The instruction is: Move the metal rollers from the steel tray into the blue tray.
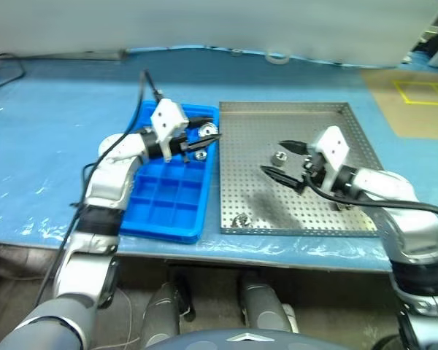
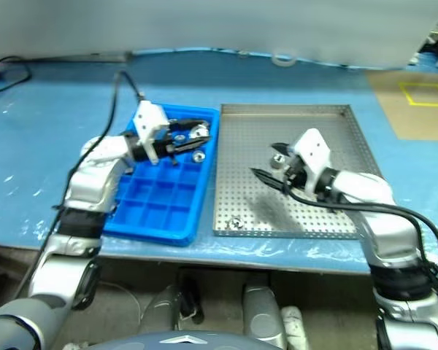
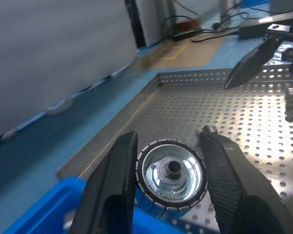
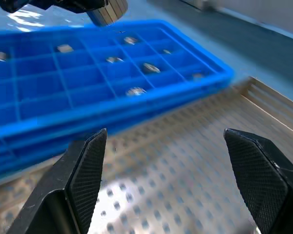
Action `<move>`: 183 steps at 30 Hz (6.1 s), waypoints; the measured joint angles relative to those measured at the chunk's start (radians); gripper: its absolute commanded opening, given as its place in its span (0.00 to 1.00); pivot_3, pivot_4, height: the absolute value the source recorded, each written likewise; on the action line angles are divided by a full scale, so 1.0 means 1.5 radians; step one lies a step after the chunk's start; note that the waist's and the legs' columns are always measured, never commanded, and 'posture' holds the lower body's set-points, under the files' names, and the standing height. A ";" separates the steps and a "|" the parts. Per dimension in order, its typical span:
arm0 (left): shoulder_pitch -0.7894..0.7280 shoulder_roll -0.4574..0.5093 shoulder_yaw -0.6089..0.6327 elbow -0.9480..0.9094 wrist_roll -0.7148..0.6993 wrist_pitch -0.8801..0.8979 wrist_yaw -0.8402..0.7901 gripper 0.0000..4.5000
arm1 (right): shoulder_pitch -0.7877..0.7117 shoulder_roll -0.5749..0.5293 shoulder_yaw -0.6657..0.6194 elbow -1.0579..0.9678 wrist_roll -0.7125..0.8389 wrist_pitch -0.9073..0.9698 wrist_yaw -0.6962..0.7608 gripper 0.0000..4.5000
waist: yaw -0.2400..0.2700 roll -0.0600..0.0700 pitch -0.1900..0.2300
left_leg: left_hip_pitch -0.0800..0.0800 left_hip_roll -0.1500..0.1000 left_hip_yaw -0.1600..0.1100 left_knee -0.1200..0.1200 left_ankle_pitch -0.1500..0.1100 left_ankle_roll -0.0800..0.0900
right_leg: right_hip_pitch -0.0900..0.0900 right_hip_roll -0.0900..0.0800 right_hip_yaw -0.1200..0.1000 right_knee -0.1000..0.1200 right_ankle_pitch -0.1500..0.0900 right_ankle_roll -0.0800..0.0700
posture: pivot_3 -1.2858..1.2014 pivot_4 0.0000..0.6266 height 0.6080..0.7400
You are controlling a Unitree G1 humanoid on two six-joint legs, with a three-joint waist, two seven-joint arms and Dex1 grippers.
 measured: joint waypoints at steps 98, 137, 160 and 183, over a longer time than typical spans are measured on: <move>-0.024 -0.069 -0.102 0.054 -0.168 0.216 0.059 0.79 | 0.014 0.016 -0.106 0.462 -0.140 -0.228 -0.137 0.90 | 0.099 0.000 0.000 | -0.001 0.002 0.003 -0.012 0.018 -0.008 | -0.010 0.001 -0.002 0.009 0.001 0.000 | 0.49 0.24 1.00; 0.131 0.033 0.110 -0.073 -0.218 0.253 0.184 0.80 | -0.195 0.234 0.127 0.389 -0.092 -0.177 0.058 0.38 | 0.119 0.000 0.000 | -0.003 0.007 0.003 -0.016 0.021 -0.014 | -0.014 0.005 -0.002 0.010 0.001 -0.001 | 0.58 0.24 1.00; 0.114 0.010 0.048 -0.092 -0.233 0.259 0.195 0.80 | -0.217 0.174 0.064 0.433 -0.165 -0.267 0.008 0.74 | 0.125 -0.001 0.000 | -0.004 0.010 0.003 -0.016 0.023 -0.017 | -0.015 0.009 -0.002 0.010 0.001 -0.001 | 0.53 0.24 1.00; -0.018 -0.067 -0.078 0.102 -0.190 0.195 0.051 0.80 | 0.269 -0.196 -0.037 -0.076 -0.039 -0.046 0.161 0.74 | 0.066 -0.001 0.000 | 0.005 0.013 0.003 -0.017 0.022 -0.017 | -0.007 0.010 -0.001 0.006 0.002 0.000 | 0.41 0.24 1.00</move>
